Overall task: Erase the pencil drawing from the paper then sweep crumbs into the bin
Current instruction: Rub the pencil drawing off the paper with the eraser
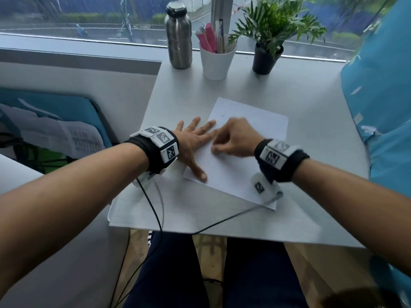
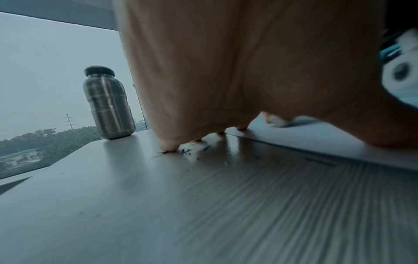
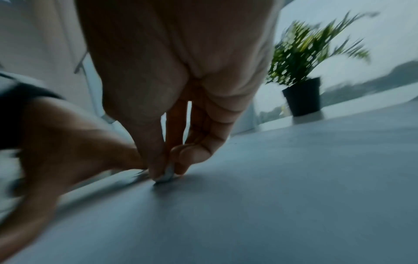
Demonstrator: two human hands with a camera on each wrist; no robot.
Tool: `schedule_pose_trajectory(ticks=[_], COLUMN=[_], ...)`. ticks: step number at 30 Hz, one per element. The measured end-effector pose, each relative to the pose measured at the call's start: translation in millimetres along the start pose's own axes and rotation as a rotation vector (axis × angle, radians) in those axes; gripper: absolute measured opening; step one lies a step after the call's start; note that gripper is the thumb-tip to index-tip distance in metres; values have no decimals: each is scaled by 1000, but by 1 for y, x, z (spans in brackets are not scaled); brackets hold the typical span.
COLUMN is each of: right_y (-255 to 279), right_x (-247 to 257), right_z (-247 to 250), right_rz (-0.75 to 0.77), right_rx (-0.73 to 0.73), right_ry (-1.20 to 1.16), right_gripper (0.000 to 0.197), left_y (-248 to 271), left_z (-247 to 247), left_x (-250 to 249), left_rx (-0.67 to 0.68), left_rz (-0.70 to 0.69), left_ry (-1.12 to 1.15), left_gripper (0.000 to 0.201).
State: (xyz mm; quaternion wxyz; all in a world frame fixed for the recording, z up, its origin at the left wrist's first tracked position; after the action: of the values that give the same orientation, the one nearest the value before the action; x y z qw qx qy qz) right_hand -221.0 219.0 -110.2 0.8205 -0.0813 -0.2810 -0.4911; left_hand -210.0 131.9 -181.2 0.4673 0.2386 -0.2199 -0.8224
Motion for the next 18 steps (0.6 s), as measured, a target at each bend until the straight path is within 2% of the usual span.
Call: schedule_pose_trajectory(ticks=[2, 6, 7, 9, 11, 15, 16, 18], right_y=[-2, 23, 17, -2, -4, 28, 22, 0], right_x=[-5, 28, 20, -2, -4, 32, 25, 0], right_z=[8, -34, -27, 3, 8, -37, -31, 1], right_rz=[-21, 113, 84, -3, -18, 127, 102, 19], right_rx=[-80, 146, 136, -4, -67, 182, 171, 11], right_ry=[-9, 11, 34, 29, 8, 18, 28, 40], right_gripper=[6, 2, 3, 6, 6, 3, 4, 7], left_y=[1, 1, 1, 1, 2, -1, -1, -1], left_z=[1, 2, 2, 2, 3, 1, 0, 0], left_x=[-1, 0, -1, -1, 0, 2, 2, 2], left_rx=[-3, -4, 0, 2, -6, -21, -16, -7], left_rz=[5, 11, 11, 9, 13, 14, 15, 19], left_ry=[7, -11, -9, -2, 14, -8, -4, 3], left_gripper=[149, 149, 149, 150, 151, 156, 157, 158])
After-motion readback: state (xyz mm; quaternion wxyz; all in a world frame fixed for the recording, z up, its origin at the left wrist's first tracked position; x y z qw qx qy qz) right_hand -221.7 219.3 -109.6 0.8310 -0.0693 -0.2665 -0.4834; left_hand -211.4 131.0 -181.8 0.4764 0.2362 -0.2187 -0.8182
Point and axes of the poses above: each hand's wrist, its own y-axis away from the middle knuckle, its own z-axis out of the back of the hand, x = y × z, the point moved 10 cm from there along -y, towards the middle knuckle, and after that the axes turned 1 degree about x, right-handed, at the moved point
